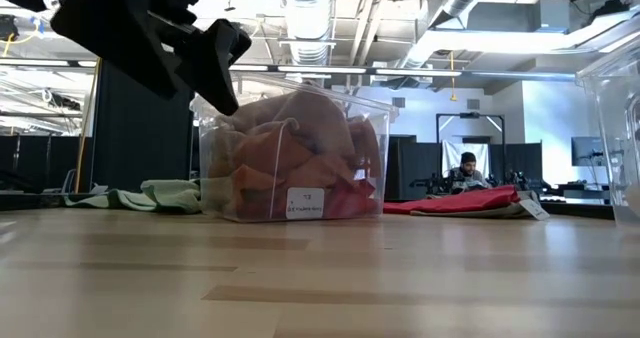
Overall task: Sort towels by color in basket
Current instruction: Put the white towel into the bottom transparent bin, then put the green towel into the bottom transparent bin
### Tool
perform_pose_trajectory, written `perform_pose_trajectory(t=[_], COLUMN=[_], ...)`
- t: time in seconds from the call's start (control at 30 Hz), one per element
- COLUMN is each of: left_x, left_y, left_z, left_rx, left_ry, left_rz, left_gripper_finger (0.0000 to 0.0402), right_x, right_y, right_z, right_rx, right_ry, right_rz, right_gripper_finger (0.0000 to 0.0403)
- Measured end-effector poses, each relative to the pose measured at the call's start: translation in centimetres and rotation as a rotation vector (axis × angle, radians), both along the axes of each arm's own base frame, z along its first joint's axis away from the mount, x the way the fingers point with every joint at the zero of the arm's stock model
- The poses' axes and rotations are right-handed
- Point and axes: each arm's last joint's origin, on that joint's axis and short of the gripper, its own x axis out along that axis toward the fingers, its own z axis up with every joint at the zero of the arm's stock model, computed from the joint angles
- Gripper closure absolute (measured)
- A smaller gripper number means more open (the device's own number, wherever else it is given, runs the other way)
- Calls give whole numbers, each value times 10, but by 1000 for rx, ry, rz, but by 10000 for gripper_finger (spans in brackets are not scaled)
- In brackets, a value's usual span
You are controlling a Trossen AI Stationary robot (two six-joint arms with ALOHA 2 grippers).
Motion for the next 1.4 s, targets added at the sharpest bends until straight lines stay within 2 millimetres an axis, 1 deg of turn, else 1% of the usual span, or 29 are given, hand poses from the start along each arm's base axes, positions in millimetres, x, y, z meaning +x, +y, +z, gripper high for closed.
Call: perform_pose_trajectory(t=[0.1,0.17,0.23,0.3,0.43,0.53,0.6,0.7,0.77,0.87,1.0,1.13,1.23,1.4], left_x=[-1,-3,-9,-16,-36,-58,-73,-92,-104,-117,-131,-137,-138,-137], left_y=[2,4,8,14,29,47,61,82,91,97,114,134,150,175], left_z=[3,6,10,17,41,56,63,66,65,60,46,31,24,9], left_rx=[50,95,140,186,254,286,285,239,184,118,155,154,163,149], left_ry=[34,48,57,47,-19,-98,-135,-176,-192,-206,-220,-191,-167,-92], left_rz=[32,61,95,153,301,443,537,654,668,659,809,970,1079,1174], left_gripper_finger=[152,152,152,152,152,152,152,152,152,152,152,152,152,152], right_x=[-6,-10,-12,-14,-15,-14,-12,-8,-7,-5,2,13,22,36], right_y=[-4,-7,-10,-12,-15,-18,-20,-20,-20,-22,-24,-26,-28,-27], right_z=[22,32,42,51,64,72,76,78,78,78,75,71,68,65], right_rx=[44,68,85,84,32,-39,-113,-195,-228,-245,-279,-324,-353,-377], right_ry=[-66,-103,-151,-205,-348,-448,-523,-610,-628,-628,-619,-608,-606,-622], right_rz=[8,21,18,25,64,86,91,95,108,108,105,119,130,153], right_gripper_finger=[250,250,250,250,250,250,250,250,250,250,250,250,250,250])
